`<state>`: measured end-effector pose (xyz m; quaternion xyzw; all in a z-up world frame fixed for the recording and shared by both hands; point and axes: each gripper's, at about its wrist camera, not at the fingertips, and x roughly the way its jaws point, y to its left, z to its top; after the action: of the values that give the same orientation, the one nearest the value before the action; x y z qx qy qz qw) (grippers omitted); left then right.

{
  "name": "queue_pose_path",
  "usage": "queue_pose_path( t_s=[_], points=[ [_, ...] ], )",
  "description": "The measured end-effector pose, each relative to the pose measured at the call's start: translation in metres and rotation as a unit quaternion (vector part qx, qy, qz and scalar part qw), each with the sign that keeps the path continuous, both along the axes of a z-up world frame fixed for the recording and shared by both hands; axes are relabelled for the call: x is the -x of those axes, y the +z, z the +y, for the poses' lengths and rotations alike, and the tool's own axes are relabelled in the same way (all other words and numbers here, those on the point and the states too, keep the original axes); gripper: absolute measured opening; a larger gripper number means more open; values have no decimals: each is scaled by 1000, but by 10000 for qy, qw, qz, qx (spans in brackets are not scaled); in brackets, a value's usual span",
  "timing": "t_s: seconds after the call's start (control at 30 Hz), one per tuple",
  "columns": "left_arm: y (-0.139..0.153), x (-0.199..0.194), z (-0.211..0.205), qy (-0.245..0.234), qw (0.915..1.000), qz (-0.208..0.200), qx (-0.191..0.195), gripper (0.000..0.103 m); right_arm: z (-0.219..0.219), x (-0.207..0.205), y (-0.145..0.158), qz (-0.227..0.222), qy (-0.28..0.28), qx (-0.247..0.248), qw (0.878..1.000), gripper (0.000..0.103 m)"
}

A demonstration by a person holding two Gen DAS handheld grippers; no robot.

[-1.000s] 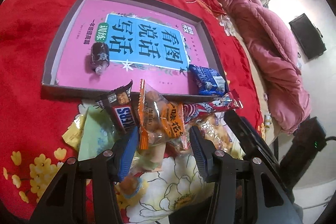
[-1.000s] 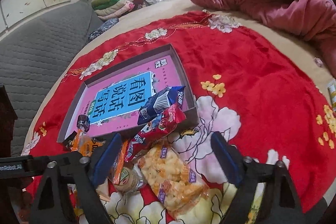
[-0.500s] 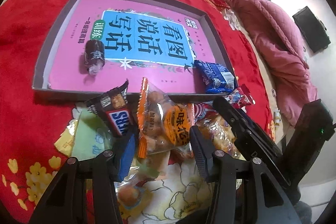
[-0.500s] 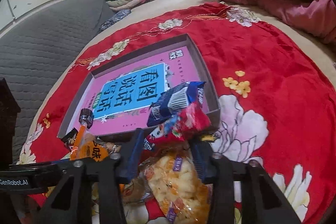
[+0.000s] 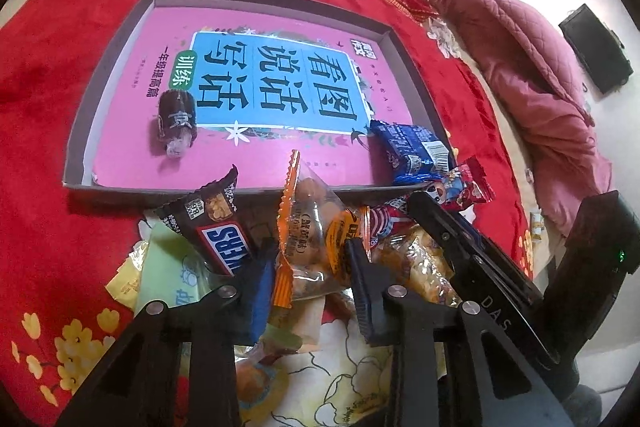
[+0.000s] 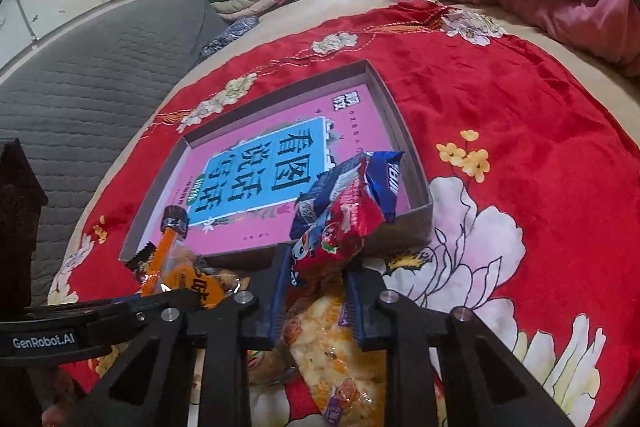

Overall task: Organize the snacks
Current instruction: 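Grasp clear orange-striped snack bag with left gripper while right gripper grasps red packet, then lift the orange-striped bag and red packet over the box with both grippers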

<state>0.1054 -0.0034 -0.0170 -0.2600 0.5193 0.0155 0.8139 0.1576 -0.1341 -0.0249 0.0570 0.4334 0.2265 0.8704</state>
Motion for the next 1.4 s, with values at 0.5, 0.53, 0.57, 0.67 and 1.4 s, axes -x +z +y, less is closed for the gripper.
queue_pose_path(
  t_s=[0.5,0.53,0.57,0.67,1.4],
  points=[
    [15,10,-3,-90,9998,-173,11,31,-7,10,19,-282,102,-226,9993,16],
    [15,11,-1,-64,9998,-164,51,31,-7,10,20,-298,97,-236,9992,16],
    [16,12,1,-45,9998,-161,104,31,-8,10,21,-303,97,-259,9992,16],
    [19,16,4,-1,9997,-209,117,31,-8,12,24,-339,121,-308,9989,16],
    [39,28,30,211,9984,-470,243,19,-12,16,36,-522,164,-531,9971,16]
  ],
)
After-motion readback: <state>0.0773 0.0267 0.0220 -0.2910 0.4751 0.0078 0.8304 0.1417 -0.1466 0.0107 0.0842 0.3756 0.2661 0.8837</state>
